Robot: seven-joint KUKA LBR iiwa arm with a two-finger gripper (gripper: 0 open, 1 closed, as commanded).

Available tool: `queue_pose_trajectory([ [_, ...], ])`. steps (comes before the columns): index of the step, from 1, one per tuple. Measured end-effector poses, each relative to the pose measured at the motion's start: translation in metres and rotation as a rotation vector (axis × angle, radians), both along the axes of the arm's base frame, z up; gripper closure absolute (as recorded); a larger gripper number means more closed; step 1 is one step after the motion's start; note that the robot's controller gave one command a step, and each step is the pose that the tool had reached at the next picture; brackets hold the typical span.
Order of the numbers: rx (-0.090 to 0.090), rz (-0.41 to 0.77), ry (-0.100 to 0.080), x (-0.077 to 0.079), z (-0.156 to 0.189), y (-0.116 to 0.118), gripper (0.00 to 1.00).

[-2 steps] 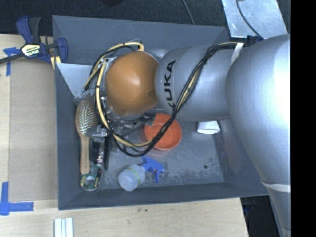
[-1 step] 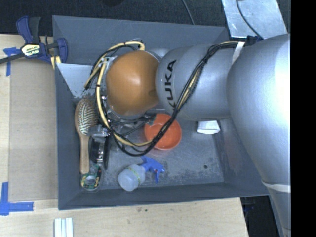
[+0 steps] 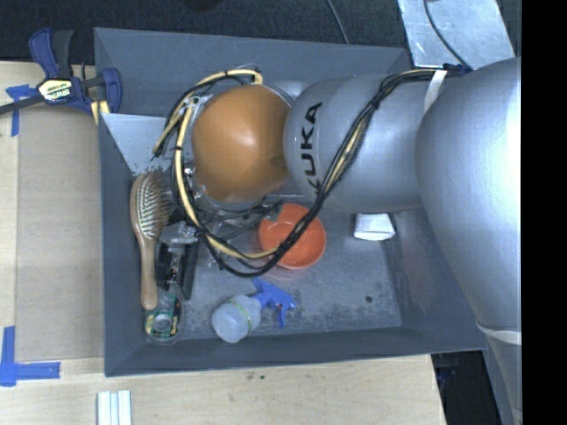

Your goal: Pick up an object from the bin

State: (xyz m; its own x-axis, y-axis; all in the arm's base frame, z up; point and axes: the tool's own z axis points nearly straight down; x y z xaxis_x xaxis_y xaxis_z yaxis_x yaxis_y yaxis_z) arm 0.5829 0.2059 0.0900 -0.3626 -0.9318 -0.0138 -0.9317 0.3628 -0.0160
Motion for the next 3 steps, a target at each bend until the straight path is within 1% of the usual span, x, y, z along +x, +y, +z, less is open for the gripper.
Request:
queue_pose_trajectory([
  [3,0.004,-0.005,-0.004,0.0,0.047,0.001,1.0],
])
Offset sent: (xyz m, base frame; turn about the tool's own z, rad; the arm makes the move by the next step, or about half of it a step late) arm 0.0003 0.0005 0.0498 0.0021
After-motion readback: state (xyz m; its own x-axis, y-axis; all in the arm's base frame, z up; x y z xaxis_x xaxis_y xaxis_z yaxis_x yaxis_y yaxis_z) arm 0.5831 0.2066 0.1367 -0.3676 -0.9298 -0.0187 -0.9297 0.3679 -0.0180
